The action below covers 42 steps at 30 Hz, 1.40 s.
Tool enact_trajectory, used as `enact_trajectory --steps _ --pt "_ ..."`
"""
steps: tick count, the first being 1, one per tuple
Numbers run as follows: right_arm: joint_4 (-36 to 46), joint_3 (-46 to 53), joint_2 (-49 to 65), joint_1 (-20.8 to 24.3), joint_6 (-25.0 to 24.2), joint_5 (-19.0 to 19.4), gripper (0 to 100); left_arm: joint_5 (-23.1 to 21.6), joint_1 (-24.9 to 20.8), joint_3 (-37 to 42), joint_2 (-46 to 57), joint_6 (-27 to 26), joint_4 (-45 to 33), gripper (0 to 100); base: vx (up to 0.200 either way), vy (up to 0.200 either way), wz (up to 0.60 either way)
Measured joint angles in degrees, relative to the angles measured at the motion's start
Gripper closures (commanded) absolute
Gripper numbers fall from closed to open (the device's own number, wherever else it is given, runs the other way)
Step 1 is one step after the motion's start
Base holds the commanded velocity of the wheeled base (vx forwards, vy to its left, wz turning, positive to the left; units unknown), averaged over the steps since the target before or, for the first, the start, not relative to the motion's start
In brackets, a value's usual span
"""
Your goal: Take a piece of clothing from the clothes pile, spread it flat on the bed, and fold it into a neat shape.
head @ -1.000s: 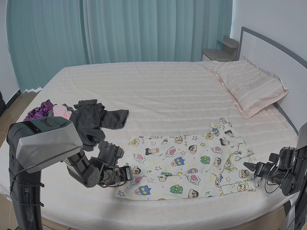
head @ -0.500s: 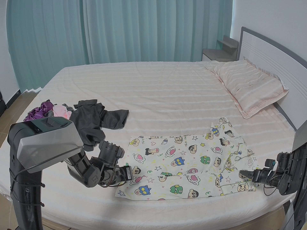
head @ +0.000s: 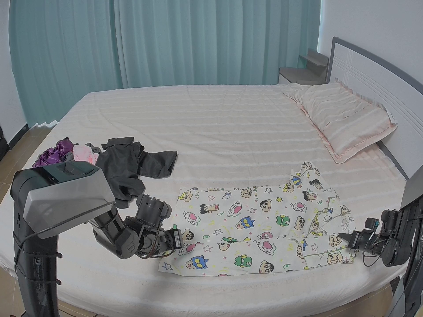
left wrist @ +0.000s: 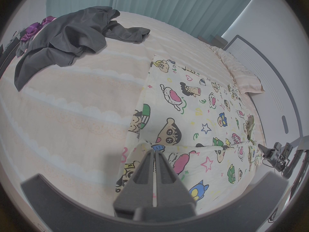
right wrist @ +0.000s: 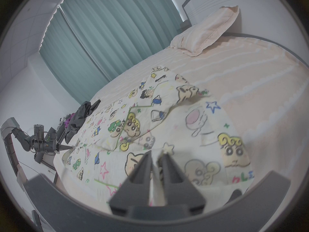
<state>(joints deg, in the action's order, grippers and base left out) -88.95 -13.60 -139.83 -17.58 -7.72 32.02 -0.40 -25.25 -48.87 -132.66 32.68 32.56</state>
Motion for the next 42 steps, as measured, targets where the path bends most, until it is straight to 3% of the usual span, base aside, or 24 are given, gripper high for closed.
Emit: enact_trajectory --steps 25,26,33,42 --pt "3.3 -8.0 1.3 -0.4 -0.4 0.0 100 1.8 0.4 -0.1 -0.6 0.2 0.2 100 0.0 0.0 0.0" --pt "3.3 -8.1 1.3 -0.4 -0.4 0.0 0 1.8 0.5 -0.2 -0.6 0.3 0.3 0 0.0 0.0 0.0" --pt "3.2 -7.9 1.4 -0.6 -0.5 -0.1 0 1.8 0.6 -0.5 -0.2 5.9 0.1 0 0.0 0.0 0.0" --pt "3.1 -6.8 4.4 -3.6 -2.6 -1.0 0 1.0 4.7 2.4 3.9 7.4 0.5 0 0.0 0.0 0.0"
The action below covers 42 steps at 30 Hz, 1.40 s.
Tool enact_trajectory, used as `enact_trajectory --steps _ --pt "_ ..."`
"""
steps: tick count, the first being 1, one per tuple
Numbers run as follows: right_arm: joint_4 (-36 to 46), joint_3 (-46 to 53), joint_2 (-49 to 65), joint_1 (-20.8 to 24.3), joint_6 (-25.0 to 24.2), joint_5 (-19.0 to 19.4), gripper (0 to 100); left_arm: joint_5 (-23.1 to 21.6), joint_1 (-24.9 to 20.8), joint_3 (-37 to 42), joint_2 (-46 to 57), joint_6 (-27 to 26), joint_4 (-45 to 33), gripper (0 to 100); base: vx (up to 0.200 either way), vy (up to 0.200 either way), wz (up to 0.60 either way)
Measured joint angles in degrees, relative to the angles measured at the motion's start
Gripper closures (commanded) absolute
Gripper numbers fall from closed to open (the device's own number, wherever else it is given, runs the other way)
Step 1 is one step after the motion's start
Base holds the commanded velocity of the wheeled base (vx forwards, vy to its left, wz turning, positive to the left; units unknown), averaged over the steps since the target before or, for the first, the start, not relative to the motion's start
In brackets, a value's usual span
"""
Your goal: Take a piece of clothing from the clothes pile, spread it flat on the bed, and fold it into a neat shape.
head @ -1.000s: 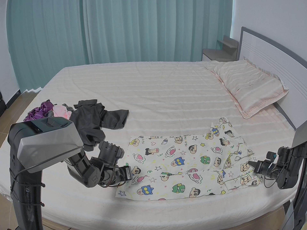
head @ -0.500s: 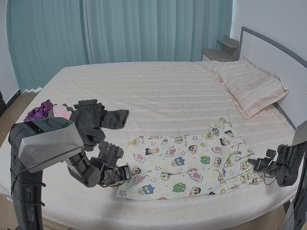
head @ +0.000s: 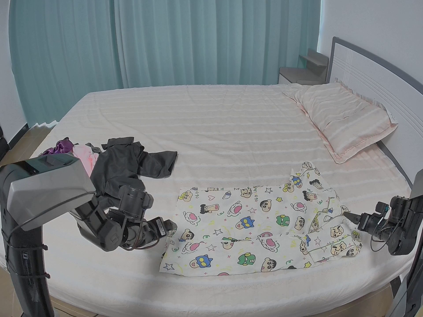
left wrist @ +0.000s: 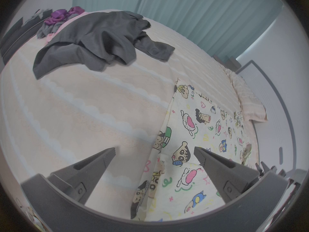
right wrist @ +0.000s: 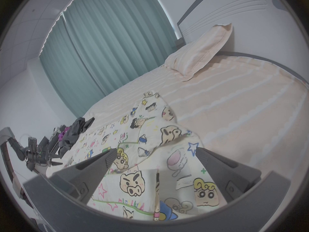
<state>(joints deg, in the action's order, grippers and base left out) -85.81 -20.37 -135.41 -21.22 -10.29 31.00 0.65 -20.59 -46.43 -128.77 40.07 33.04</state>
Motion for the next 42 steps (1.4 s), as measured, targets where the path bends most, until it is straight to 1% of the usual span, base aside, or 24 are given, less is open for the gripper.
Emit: enact_trajectory --steps 2,4,6,10,13,16,19,29,37,42 --pt "-0.2 0.6 1.2 -0.5 -1.3 -0.4 0 -0.5 0.9 1.4 1.6 1.6 0.3 0 0.0 0.0 0.0" --pt "-0.4 1.2 2.1 -0.8 -2.1 -0.6 0 -1.1 1.4 2.6 3.0 4.5 1.1 0 0.0 0.0 0.0" --pt "-0.7 2.2 3.2 -1.1 -2.8 -0.9 0 -2.0 1.8 4.4 4.9 8.5 2.1 0 0.0 0.0 0.0" --pt "-1.0 3.9 4.6 -0.9 -3.2 -1.3 0 -3.1 1.9 7.1 7.5 10.4 3.2 0 0.0 0.0 0.0" --pt "-1.1 4.5 5.4 -0.5 -3.3 -2.3 0 -3.3 1.6 8.0 8.6 11.9 3.7 0 0.0 0.0 0.0" --pt "-1.1 4.8 6.0 -0.2 -3.4 -2.7 0 -3.4 1.4 8.3 9.2 14.6 5.3 0 0.0 0.0 0.0" --pt "-1.4 5.0 6.4 0.0 -3.4 -2.8 0 -3.5 1.3 8.5 9.6 16.9 7.2 0 0.0 -0.2 0.0" --pt "-1.6 5.3 6.9 1.2 -3.4 -3.0 0 -3.5 -0.7 8.9 9.6 17.6 7.5 0 0.0 -0.2 0.0" --pt "-1.6 5.0 6.9 2.6 -3.4 -3.5 0 -3.5 -1.0 9.0 9.6 17.6 7.5 0 0.0 -0.2 0.0" --pt "-1.5 4.9 7.0 3.7 -3.5 -4.1 0 -3.2 -1.2 9.2 9.6 17.6 7.5 0 0.0 0.0 0.0"
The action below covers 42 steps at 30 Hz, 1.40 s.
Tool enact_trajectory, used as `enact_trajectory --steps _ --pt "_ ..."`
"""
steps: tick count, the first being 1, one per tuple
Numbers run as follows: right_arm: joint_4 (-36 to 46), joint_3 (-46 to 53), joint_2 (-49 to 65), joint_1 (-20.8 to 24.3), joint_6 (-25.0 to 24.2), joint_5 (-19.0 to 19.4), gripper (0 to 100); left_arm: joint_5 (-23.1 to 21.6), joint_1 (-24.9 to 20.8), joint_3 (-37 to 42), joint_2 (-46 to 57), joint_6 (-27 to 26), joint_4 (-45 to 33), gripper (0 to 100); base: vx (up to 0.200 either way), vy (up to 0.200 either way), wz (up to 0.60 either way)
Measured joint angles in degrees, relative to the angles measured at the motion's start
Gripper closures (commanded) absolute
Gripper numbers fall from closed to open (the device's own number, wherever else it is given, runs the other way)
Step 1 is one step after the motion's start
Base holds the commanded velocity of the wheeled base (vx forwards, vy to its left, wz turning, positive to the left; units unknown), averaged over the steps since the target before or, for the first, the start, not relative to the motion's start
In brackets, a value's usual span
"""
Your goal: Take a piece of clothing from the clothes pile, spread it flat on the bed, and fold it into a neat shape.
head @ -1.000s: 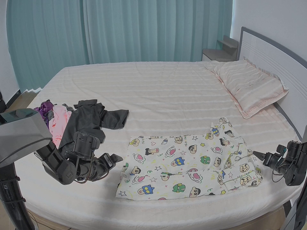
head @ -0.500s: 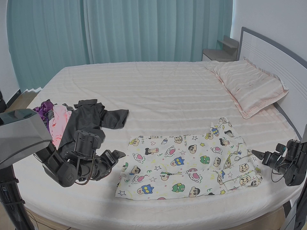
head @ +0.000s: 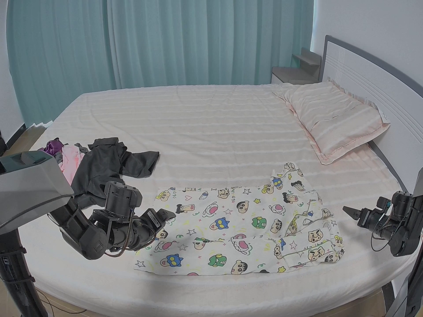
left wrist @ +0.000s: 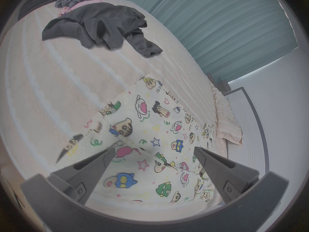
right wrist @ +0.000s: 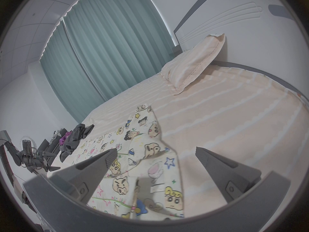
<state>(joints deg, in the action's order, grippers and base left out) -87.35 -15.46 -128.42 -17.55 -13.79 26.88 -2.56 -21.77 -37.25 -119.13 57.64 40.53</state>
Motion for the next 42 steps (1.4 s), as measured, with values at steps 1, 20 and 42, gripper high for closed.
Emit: enact_trajectory --steps 1,20,42 --pt "0.0 0.0 0.0 0.1 0.0 0.0 0 0.0 0.0 0.0 0.0 0.0 0.0 0 0.0 0.0 0.0" --pt "0.0 0.2 1.4 5.1 -4.5 -0.7 0 0.8 -0.1 0.3 0.2 -1.4 1.6 0 0.063 0.0 0.0" --pt "0.3 -1.0 2.5 16.0 -17.0 -10.2 0 -0.7 13.3 -33.1 -13.9 -20.2 -16.4 0 0.0 0.0 0.0"
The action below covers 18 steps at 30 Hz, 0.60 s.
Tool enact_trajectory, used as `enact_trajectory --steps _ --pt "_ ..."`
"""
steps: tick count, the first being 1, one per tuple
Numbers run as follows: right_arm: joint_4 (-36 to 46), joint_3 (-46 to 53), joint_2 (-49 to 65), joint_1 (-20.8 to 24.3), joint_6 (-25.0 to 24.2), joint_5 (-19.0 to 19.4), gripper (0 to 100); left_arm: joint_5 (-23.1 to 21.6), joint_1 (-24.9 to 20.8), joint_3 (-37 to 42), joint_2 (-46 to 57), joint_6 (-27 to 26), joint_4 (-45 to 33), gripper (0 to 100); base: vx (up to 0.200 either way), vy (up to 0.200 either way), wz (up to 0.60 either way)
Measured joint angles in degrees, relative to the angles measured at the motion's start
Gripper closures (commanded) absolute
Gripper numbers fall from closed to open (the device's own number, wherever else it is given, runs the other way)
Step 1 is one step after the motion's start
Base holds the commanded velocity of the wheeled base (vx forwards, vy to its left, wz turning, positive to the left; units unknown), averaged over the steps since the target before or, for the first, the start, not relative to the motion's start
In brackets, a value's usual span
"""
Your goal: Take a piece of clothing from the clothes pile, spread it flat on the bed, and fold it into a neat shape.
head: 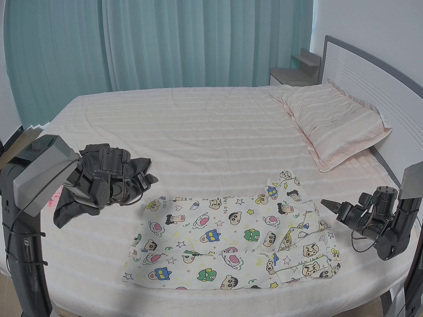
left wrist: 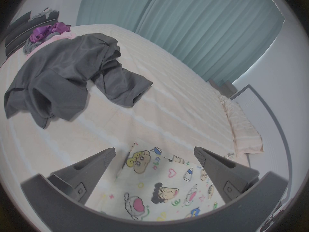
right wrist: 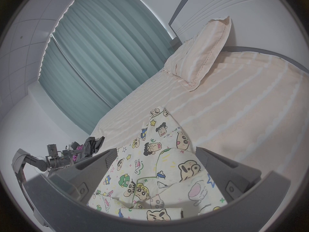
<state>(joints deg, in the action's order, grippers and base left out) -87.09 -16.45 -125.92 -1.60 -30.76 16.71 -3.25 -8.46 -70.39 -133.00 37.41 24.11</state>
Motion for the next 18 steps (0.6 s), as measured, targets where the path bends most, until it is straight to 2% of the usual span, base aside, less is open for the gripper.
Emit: enact_trajectory --steps 4,8,18 --pt "0.1 -0.1 -0.1 0.9 -0.5 -0.6 0 -0.6 0.6 -5.9 -4.0 -1.6 -3.7 0 0.0 0.0 0.0" --pt "0.2 -0.1 -0.1 1.4 -1.0 -1.0 0 -3.9 0.9 -11.0 -8.3 -2.7 -5.8 0 0.0 0.0 0.0" --pt "0.2 0.2 -0.1 1.9 -1.1 -1.1 0 -6.8 0.6 -14.0 -12.5 -3.9 -6.3 0 0.0 0.0 0.0"
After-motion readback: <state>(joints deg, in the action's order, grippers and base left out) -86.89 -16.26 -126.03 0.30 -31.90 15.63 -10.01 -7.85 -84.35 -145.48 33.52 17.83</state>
